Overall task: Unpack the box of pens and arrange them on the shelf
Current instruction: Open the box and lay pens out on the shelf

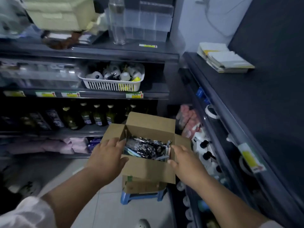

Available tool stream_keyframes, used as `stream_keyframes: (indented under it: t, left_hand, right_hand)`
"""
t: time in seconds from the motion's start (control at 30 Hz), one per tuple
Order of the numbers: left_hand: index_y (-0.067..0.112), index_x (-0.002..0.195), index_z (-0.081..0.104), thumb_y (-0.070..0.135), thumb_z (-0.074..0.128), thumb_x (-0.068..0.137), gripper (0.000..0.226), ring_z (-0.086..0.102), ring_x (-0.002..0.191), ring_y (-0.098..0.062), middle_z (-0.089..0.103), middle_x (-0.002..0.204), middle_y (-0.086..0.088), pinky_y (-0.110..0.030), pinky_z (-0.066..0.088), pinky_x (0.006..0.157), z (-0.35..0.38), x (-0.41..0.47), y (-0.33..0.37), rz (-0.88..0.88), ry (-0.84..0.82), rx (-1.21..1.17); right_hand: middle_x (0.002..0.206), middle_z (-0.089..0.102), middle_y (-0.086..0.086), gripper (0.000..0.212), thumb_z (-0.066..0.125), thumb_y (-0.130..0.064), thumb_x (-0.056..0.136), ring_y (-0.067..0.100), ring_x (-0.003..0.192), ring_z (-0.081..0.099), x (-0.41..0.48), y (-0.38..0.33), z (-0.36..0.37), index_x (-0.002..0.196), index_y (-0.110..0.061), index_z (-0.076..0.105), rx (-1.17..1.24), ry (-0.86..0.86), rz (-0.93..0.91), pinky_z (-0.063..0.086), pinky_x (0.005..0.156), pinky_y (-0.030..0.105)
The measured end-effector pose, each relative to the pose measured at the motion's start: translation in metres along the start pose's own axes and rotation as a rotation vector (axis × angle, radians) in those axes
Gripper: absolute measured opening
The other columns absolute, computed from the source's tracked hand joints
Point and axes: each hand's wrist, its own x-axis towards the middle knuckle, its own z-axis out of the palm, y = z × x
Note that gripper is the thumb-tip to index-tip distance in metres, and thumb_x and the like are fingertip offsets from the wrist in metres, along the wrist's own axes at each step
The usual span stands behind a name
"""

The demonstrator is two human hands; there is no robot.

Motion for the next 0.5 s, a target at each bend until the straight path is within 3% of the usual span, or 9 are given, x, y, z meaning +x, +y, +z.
stream_keyframes:
  t: [0.5]
  left_hand:
    - [0.020, 0.146, 0.026, 0.044, 0.048, 0.093, 0.063, 0.029, 0.137, -0.025, 0.032, 0.150, -0.004, -0.037, 0.023, 0.111, 0.126, 0.225, 0.005, 0.164, -0.196, 0.065]
  right_hand:
    - [0.147, 0.036, 0.009, 0.059, 0.056, -0.036, 0.094, 0.028, 0.135, 0.032, 0.213, 0.065, 0.090, 0.144, -0.015, 0.034, 0.019, -0.240, 0.092, 0.031, 0.109, 0.035]
